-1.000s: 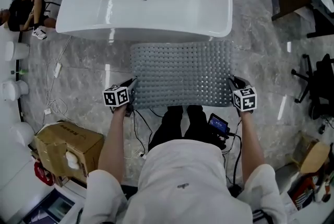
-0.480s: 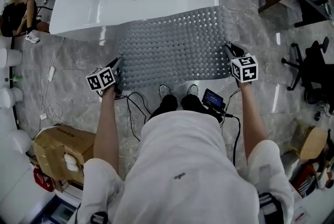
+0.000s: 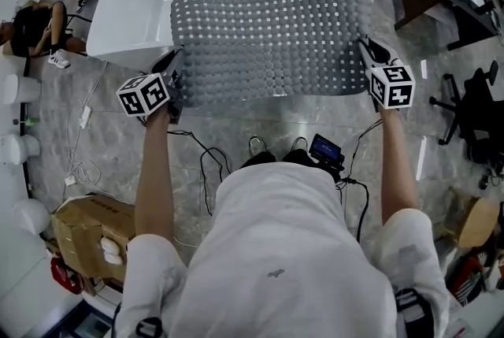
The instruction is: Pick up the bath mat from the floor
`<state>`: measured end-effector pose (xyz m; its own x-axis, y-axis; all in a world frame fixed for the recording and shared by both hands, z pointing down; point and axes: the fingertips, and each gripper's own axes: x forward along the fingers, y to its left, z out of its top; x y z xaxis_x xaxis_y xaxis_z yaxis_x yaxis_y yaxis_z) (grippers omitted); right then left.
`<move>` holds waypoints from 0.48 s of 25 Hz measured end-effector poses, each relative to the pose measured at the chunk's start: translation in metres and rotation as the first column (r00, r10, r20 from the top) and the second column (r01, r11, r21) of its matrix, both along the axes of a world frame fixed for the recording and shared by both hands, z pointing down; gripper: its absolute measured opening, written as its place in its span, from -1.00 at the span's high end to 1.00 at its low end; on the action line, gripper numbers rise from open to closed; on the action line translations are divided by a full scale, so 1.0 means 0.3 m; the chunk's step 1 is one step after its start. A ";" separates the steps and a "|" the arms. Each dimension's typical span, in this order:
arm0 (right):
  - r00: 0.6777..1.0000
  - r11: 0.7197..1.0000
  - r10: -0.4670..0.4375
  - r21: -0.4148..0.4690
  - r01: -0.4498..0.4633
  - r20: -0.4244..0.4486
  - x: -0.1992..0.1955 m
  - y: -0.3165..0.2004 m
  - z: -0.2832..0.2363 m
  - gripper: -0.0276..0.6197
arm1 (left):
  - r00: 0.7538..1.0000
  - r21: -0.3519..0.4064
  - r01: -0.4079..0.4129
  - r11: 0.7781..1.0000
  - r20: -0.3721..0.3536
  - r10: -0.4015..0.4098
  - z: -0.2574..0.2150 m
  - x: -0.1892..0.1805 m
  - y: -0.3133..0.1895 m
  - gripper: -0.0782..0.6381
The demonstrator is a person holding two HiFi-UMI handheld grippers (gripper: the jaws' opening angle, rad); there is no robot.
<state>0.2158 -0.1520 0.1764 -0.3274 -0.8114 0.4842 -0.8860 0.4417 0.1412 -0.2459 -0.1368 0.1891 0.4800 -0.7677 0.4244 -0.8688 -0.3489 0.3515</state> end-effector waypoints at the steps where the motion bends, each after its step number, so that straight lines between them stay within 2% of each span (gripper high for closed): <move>1: 1.000 1.000 0.000 0.025 0.000 -0.004 -0.002 -0.014 -0.038 0.73 | 1.000 0.024 -0.001 1.000 0.007 0.001 -0.036 -0.005 -0.018 0.63; 6: 1.000 0.990 0.003 0.142 -0.004 0.007 -0.003 -0.063 -0.235 0.73 | 0.999 0.141 -0.007 0.990 0.040 0.002 -0.204 -0.014 -0.084 0.63; 12: 0.999 0.966 0.002 0.257 -0.011 0.037 0.003 -0.090 -0.428 0.73 | 0.999 0.261 -0.010 0.965 0.047 -0.003 -0.384 -0.026 -0.129 0.63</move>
